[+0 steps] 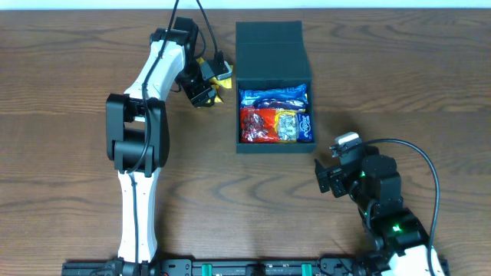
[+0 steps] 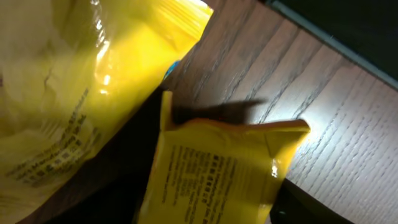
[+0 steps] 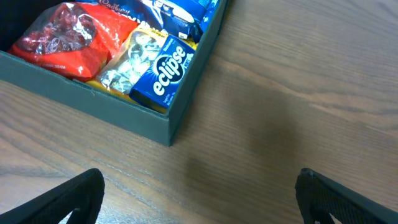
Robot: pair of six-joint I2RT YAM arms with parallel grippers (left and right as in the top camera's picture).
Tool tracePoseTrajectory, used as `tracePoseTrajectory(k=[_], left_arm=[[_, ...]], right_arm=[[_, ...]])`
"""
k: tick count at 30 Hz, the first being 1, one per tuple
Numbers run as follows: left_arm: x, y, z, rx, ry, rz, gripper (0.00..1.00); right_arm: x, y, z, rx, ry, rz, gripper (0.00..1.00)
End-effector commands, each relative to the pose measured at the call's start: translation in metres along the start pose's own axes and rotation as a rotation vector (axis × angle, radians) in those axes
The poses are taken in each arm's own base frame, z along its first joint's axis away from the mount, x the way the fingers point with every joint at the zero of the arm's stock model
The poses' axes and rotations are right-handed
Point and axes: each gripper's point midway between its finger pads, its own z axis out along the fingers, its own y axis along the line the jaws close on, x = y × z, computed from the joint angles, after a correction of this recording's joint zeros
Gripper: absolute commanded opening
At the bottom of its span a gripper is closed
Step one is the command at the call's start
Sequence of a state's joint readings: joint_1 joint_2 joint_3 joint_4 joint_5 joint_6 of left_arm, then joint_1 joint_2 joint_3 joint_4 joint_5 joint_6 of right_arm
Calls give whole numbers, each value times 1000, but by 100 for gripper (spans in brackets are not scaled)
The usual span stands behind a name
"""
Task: Pack container
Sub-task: 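Grasp the yellow candy packet with the left gripper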
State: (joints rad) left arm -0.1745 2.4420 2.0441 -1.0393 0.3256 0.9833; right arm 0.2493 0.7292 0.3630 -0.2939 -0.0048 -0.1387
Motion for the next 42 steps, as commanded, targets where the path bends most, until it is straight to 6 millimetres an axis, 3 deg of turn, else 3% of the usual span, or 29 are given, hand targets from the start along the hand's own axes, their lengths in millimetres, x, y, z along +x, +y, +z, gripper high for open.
tracePoseTrajectory(k=[1,16,25,30,42], left_arm=[[11,-3,16,20,54,-28,64],[4,-7,17,26,40,-124,46],[-3,-9,12,33,9,-204,45],[-11,-8,-10,3,-21,-257,45],[-28,-21,-86,-64,-109,-440,46]], right_arm=[[1,-3,0,6,1,18,99],[1,-3,0,6,1,18,99],[1,-3,0,6,1,18,99],[1,-3,0,7,1,18,99],[1,-3,0,7,1,18,99]])
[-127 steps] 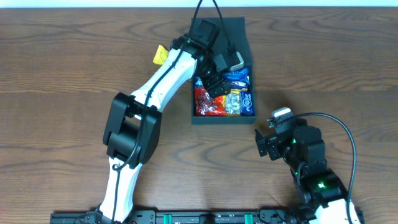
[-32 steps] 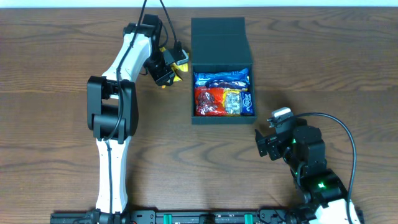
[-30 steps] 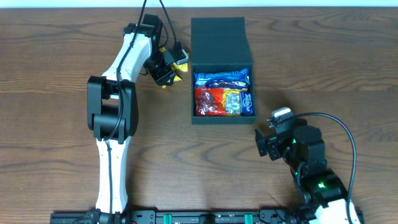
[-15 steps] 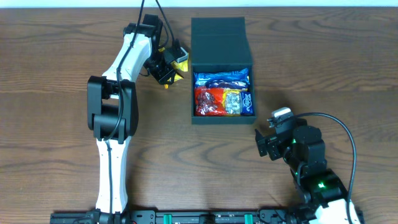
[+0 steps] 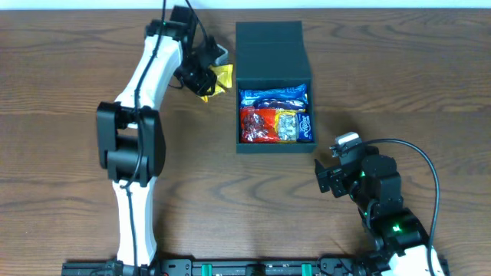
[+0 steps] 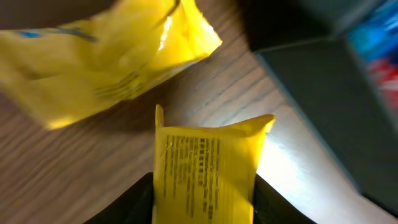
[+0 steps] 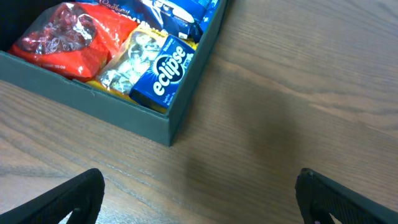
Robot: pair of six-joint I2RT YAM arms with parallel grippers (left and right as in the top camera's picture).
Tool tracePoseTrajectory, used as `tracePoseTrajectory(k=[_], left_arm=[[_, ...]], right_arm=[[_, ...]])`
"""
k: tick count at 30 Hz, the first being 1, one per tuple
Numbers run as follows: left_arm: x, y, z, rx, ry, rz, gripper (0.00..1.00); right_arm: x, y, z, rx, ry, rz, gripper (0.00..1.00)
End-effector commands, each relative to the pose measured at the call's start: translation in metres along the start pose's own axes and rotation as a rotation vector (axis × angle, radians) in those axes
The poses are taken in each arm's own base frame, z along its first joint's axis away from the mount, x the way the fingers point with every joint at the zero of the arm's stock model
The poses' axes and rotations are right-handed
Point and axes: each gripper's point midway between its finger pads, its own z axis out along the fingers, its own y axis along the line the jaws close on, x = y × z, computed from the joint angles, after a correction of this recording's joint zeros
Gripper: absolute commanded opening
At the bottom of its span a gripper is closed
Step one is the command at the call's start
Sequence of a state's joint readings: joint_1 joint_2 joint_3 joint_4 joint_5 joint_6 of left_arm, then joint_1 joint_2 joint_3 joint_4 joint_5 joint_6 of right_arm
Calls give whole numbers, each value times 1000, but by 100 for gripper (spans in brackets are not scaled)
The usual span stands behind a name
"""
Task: Pack container
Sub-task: 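Grasp the yellow candy packet with the left gripper, then carry the yellow packet into the box and lower it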
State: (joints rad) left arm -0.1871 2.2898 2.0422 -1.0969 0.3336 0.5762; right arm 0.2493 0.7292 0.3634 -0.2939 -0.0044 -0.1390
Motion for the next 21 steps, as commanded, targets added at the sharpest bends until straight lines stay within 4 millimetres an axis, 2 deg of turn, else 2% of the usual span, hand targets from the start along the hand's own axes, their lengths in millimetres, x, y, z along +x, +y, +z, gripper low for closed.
tracePoseTrajectory(k=[1,4,8,9,15,21], left_arm=[[-7,-9,-28,-13,-44,-97,46],[-10,-20,-46,-17,-65,-172,46],[-15,-33,-53,-14,-75,-194,44],[-17,-38,-55,-13,-76,-186,40],[-25,-76,-50,12,-56,-137,36],[-28,-104,-45,34,-31,-130,35]], right_arm=[[1,-3,0,6,1,18,99],[2,-3,0,6,2,18,99],[2,-3,0,6,2,18,99],[2,-3,0,6,2,18,99],[2,-3,0,6,2,18,99],[2,-3,0,6,2,18,99]])
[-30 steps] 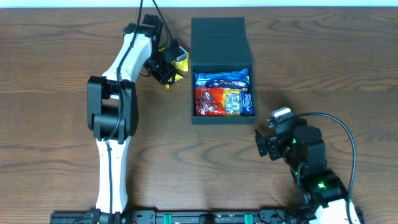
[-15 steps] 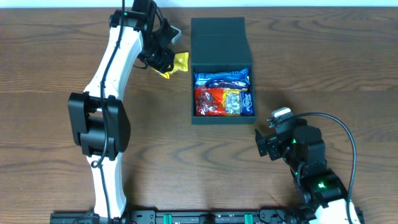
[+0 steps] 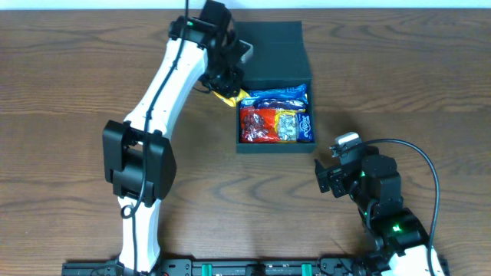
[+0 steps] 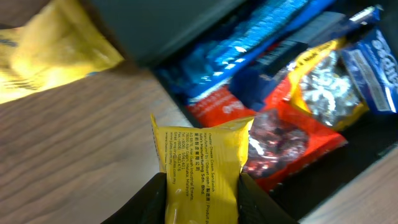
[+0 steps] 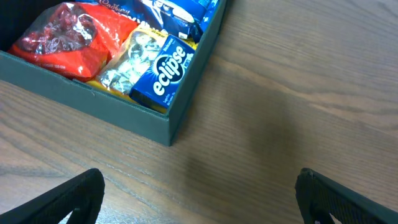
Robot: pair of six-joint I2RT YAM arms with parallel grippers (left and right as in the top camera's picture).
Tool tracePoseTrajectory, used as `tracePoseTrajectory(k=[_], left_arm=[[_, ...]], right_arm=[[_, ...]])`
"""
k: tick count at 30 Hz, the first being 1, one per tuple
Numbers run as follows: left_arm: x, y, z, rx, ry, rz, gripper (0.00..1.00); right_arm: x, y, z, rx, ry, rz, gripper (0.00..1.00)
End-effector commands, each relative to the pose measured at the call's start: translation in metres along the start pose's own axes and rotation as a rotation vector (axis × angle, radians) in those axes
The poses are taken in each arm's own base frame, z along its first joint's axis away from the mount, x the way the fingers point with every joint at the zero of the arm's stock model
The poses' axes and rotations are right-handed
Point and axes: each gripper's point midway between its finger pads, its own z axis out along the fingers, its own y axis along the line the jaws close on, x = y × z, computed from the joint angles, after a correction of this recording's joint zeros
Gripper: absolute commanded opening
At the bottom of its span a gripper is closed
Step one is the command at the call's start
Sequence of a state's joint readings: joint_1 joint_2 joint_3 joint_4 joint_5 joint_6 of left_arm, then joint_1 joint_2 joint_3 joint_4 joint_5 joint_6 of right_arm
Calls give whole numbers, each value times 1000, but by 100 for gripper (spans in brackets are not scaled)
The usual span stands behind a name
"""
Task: Pack container
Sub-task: 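Carry the yellow packet into the box and lower it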
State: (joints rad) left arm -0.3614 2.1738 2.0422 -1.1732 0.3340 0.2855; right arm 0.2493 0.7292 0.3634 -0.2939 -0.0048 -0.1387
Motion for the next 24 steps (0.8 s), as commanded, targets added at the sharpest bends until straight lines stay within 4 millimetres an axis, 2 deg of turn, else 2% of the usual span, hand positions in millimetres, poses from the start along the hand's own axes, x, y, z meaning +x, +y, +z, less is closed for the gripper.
tracePoseTrajectory(k=[1,9,16,24], left_arm=[[-3,-18,-15,9,-26,-23,35],[-9,-57,-9,76,-28,-83,34],[-25,-88,-2,88,-68,-216,32],[-22,-88,5,-53,-75,-419,29]], right_arm=[[2,-3,0,6,1,18,99],[2,-3,0,7,2,18,99],[2,-3,0,6,1,18,99],[2,-3,0,6,1,18,99]])
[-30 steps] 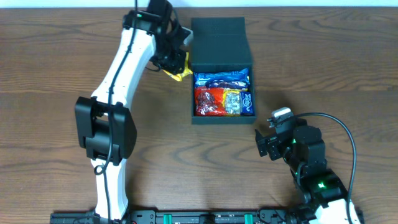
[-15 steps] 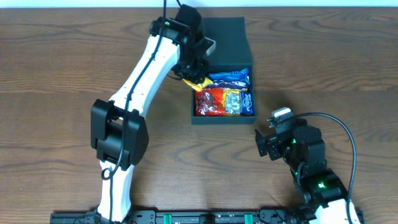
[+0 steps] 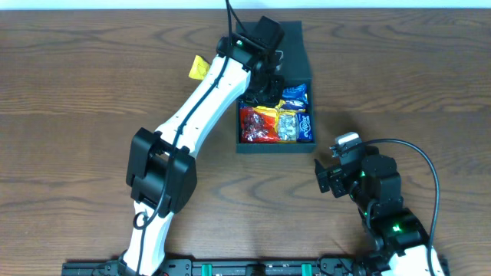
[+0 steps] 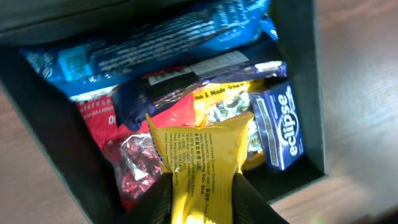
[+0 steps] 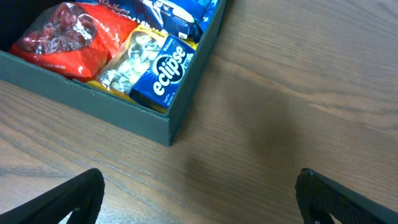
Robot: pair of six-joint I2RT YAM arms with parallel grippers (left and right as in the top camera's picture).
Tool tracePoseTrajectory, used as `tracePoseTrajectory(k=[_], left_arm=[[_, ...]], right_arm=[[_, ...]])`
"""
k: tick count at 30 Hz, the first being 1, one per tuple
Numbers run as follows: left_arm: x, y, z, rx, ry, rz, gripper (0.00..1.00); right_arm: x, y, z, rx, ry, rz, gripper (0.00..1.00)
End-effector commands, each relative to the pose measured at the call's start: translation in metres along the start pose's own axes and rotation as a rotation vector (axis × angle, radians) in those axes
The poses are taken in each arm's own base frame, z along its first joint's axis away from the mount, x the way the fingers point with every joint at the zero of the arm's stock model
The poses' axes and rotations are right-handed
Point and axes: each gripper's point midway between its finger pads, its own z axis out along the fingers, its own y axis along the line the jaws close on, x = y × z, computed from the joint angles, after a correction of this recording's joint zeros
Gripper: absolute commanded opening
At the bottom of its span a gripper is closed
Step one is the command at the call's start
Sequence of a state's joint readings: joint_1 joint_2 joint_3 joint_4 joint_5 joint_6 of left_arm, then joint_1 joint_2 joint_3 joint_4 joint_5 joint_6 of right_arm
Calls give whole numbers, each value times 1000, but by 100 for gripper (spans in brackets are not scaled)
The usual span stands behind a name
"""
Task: Pack container
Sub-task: 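Carry the yellow packet into the box and lower it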
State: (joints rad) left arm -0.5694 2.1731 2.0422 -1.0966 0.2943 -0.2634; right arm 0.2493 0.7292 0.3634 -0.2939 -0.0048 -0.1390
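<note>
The dark green container [image 3: 274,146] stands open at the back middle of the table, filled with a red bag [image 4: 134,162], blue packets [image 4: 161,50], a silver-and-yellow bag and a blue eclipse box [image 4: 280,127]. My left gripper [image 4: 199,199] hangs over the box, shut on a yellow snack packet [image 4: 199,165]. In the overhead view the left gripper [image 3: 265,77] hides that packet. A second yellow packet [image 3: 198,67] lies on the table left of the container. My right gripper [image 5: 199,196] is open near the front right, with only bare wood between its fingers.
The container's lid [image 3: 268,34] lies flat behind the box. The right arm [image 3: 376,192] sits at the front right, a short way off the container's near right corner [image 5: 171,130]. The table's back edge runs just behind the lid.
My left gripper has carried the yellow packet from the container's left rim to above its contents. The right arm has not moved.
My left gripper was down among two yellow packets left of the container. Then it held one packet lifted clear of the other. It then stood at the container's left edge, and now over the filled box. One yellow packet stays on the table.
</note>
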Motion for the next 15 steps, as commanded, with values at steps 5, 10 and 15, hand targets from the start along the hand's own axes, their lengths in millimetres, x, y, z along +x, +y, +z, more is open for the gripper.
tracePoseTrajectory(k=[5,10,15], left_arm=[[2,-12,-14,-82,-71,-119,27],[13,-27,-7,-102,-62,-114,28],[27,-32,11,-119,-41,-189,28]], right_arm=[[2,-3,0,6,2,18,99],[2,-3,0,6,1,18,99],[2,-3,0,6,2,18,99]])
